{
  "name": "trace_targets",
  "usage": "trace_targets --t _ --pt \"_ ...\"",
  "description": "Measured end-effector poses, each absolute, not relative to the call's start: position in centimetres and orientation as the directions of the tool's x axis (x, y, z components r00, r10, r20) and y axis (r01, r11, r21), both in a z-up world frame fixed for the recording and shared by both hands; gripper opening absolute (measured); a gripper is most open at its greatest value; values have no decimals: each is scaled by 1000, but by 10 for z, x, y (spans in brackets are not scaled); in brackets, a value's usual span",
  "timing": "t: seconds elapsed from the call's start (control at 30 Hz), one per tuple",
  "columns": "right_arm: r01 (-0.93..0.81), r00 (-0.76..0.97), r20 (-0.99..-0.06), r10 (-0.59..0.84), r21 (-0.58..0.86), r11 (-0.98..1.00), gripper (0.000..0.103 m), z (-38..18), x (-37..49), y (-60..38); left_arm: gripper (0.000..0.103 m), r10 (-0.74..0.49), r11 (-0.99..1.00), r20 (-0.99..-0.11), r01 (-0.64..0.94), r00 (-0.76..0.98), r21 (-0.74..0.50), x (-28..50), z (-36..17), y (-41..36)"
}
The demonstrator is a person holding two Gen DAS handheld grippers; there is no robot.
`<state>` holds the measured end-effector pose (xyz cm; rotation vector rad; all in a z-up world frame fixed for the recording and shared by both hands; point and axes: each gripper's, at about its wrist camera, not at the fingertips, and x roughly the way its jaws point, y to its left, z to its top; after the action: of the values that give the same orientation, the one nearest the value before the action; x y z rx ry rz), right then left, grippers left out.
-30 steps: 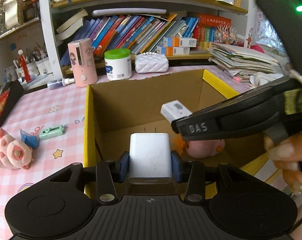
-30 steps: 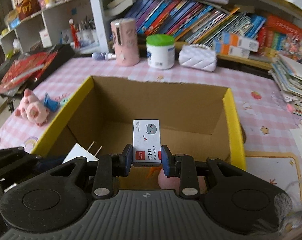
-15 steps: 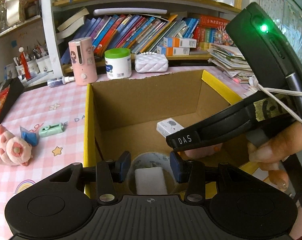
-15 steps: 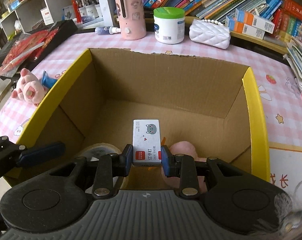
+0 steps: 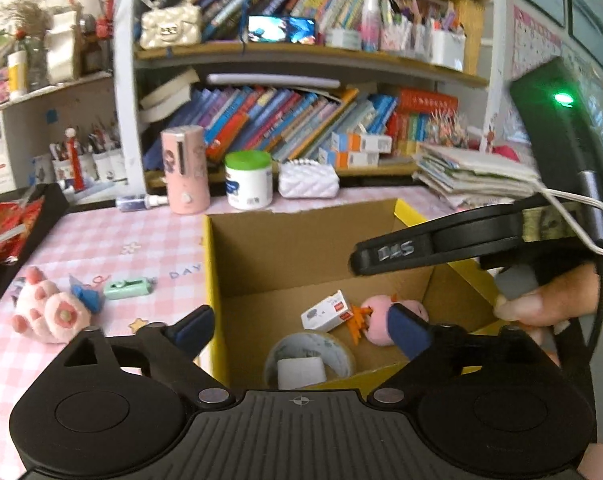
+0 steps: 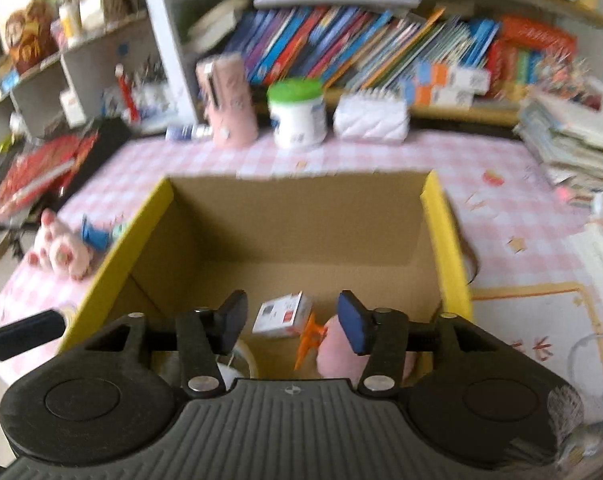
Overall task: Organize objects
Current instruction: 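Lift both open tools up and back out of the yellow box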
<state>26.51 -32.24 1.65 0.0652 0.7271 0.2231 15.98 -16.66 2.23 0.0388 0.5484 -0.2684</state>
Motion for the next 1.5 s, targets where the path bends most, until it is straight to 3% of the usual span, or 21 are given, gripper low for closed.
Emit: trace_targets --t 0.3,0.5,1.03,1.5 --pt "-6 864 -498 66 121 993 76 45 203 -328 103 -204 976 -492 214 846 -36 132 28 -141" --pt "72 883 -470 1 138 988 78 50 162 -326 103 -245 968 -499 236 831 -83 115 28 -124" --pt "207 794 -593 -137 51 977 95 15 84 -280 103 -213 975 -566 211 797 -70 76 14 -79" --pt "173 728 -677 -108 29 985 99 -14 57 -227 103 -157 983 -604 181 781 -22 44 5 -38"
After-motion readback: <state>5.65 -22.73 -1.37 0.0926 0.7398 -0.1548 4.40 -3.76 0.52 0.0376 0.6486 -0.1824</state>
